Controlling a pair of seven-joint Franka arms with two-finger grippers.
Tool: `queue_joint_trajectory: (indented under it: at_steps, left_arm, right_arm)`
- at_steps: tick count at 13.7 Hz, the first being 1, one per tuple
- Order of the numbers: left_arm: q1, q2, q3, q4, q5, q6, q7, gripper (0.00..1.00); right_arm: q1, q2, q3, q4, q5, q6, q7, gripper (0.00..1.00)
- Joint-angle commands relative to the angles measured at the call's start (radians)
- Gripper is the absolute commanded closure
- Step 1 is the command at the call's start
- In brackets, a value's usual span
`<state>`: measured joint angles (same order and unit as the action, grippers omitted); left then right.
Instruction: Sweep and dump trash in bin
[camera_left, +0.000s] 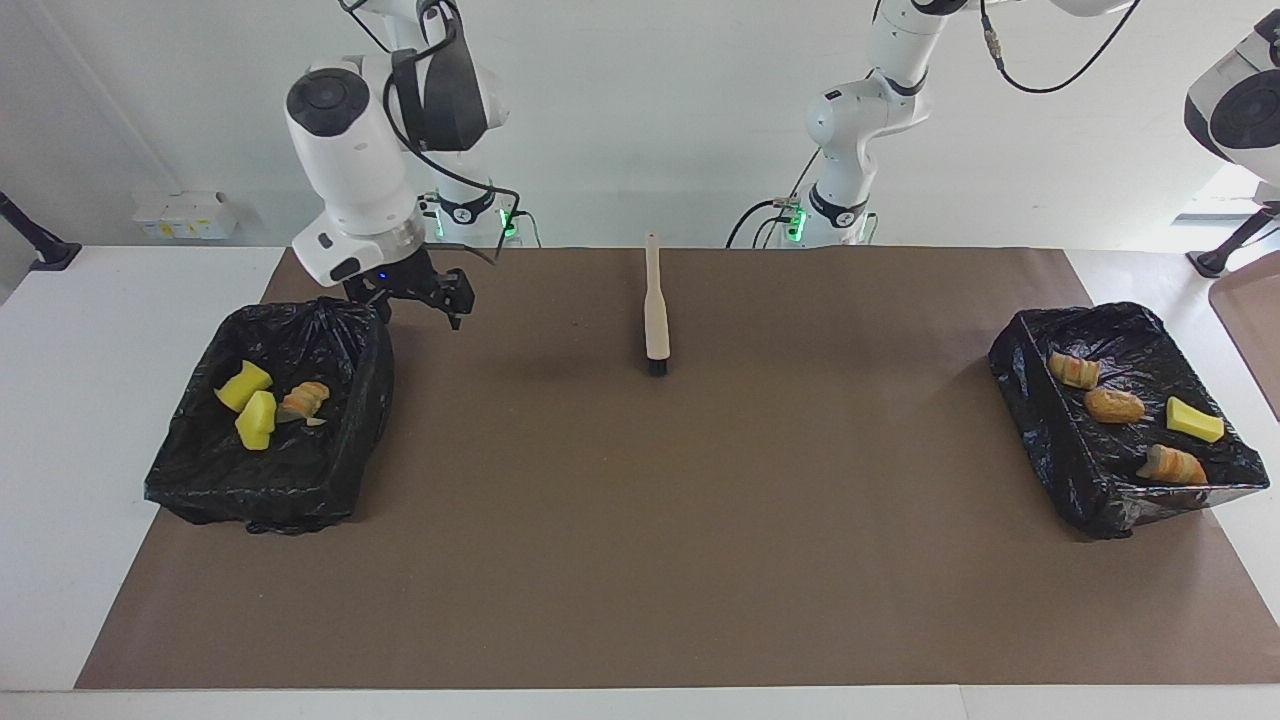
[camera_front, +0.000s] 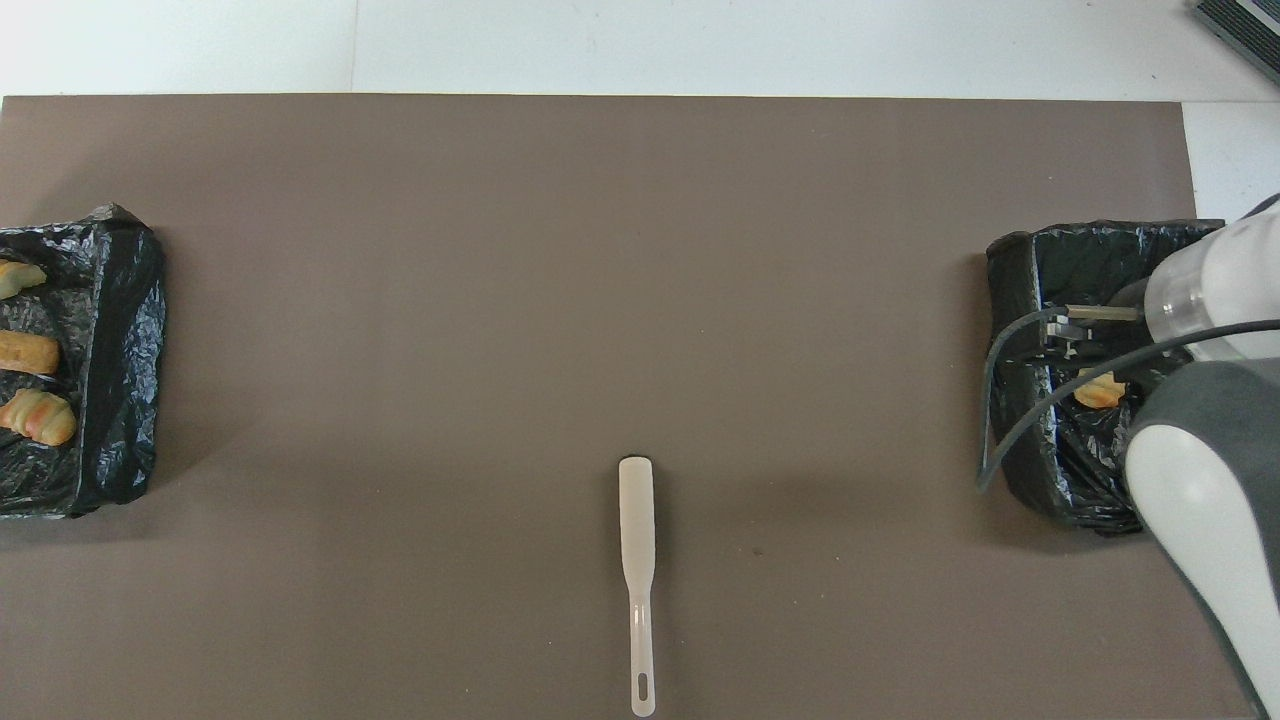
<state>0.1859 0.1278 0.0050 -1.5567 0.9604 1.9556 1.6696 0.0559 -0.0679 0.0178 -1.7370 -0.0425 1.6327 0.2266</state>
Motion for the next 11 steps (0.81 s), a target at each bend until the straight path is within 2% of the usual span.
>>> queue_joint_trajectory:
  at_steps: [1, 3, 4, 6, 9, 11]
  left_arm:
    - [-0.035, -0.017, 0.012, -0.022, -0.199, -0.050, -0.002, 1.00]
    - [-0.016, -0.042, 0.015, -0.075, -0.456, -0.057, -0.054, 1.00]
    - [-0.016, -0.071, 0.015, -0.126, -0.516, -0.058, -0.077, 1.00]
    - [-0.034, -0.105, 0.013, -0.199, -0.541, -0.079, -0.170, 1.00]
    - [-0.037, -0.094, 0.013, -0.204, -0.727, -0.144, -0.319, 1.00]
    - [-0.089, -0.089, 0.013, -0.213, -0.753, -0.170, -0.443, 1.00]
  right_arm:
    - [-0.008, -0.033, -0.059, 0.101, -0.017, -0.121, -0.087, 0.00]
    - [-0.010, -0.045, -0.111, 0.099, -0.014, -0.140, -0.183, 0.00]
    - [-0.010, -0.052, -0.152, 0.093, 0.006, -0.145, -0.200, 0.00]
    - [0.005, -0.049, -0.154, 0.088, -0.011, -0.139, -0.220, 0.00]
    - [0.001, -0.041, -0.156, 0.097, -0.008, -0.140, -0.222, 0.00]
    - [0.002, -0.046, -0.157, 0.094, 0.001, -0.143, -0.224, 0.00]
